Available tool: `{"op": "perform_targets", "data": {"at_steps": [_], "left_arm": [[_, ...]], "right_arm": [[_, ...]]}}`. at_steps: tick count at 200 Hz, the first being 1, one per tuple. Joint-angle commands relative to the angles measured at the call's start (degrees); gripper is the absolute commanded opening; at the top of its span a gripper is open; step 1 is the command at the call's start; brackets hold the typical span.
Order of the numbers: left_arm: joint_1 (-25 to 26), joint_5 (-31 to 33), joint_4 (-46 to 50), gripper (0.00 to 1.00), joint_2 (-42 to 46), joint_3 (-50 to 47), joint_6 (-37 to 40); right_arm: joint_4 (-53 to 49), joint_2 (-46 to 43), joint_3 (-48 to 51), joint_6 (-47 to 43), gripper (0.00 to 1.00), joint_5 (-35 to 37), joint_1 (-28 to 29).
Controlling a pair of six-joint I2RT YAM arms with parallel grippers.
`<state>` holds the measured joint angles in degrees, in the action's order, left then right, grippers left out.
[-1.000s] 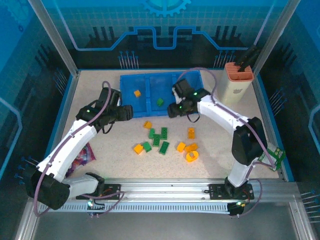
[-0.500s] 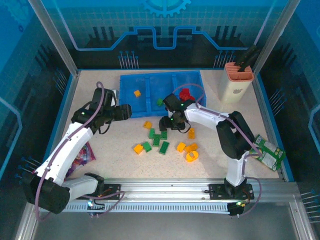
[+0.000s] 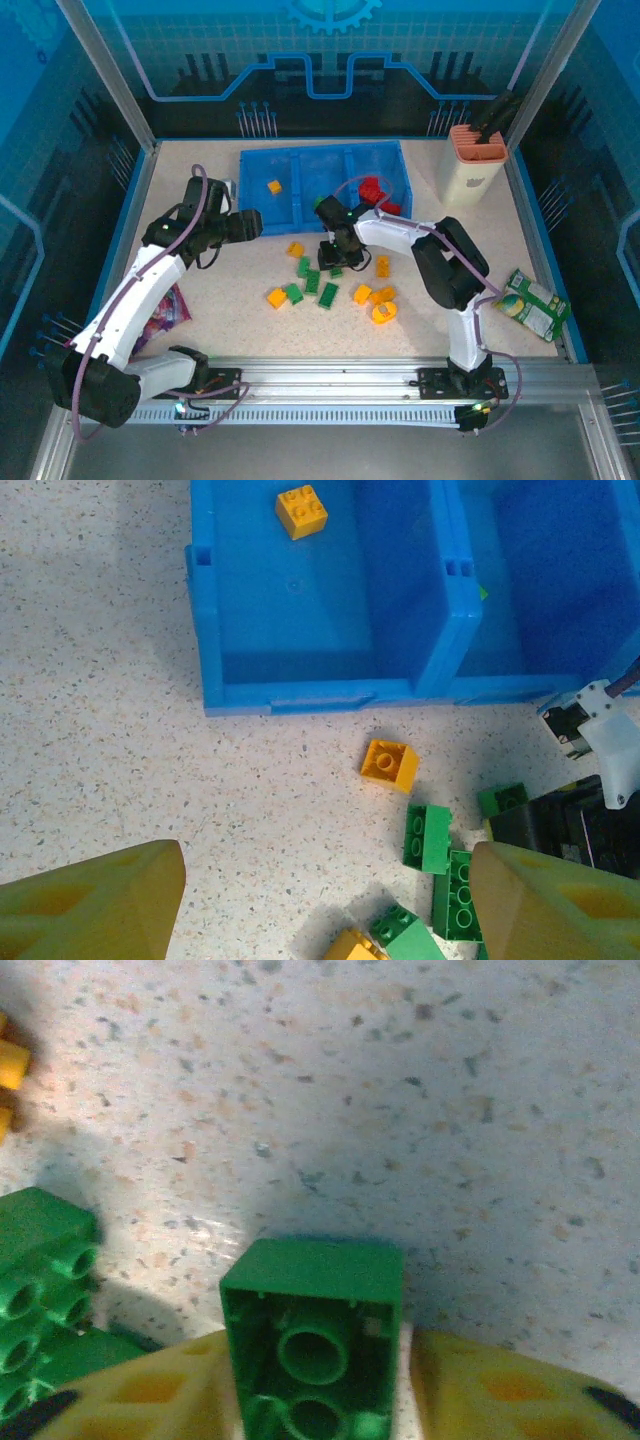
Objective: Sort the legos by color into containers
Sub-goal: Pick up the lego from the center of the table, then place the lego in the container.
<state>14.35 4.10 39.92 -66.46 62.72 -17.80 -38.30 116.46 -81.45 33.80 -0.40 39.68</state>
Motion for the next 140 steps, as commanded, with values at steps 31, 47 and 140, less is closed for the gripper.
{"op": "perform_targets", "data": {"at_steps": [31,47,140], "left_arm": [[-0.6,-0.9,-0.8,0.77,0.6,-0.6,0.9],[-0.6,-0.8,-0.7,0.77,0.7,-0.8,0.8],[-0.5,0.7,2.1,0.77,1.4,-2.6,-0.7]], "right_arm": [[-5.4,-1.5,-4.0,-7.7,0.27,3.4,-2.1],[-7.8,-2.7,-9.6,-12.4,0.26,6.2,-2.9],[-15.8,20.5,-51.5,-28.4,0.26,9.2,-8.7]]}}
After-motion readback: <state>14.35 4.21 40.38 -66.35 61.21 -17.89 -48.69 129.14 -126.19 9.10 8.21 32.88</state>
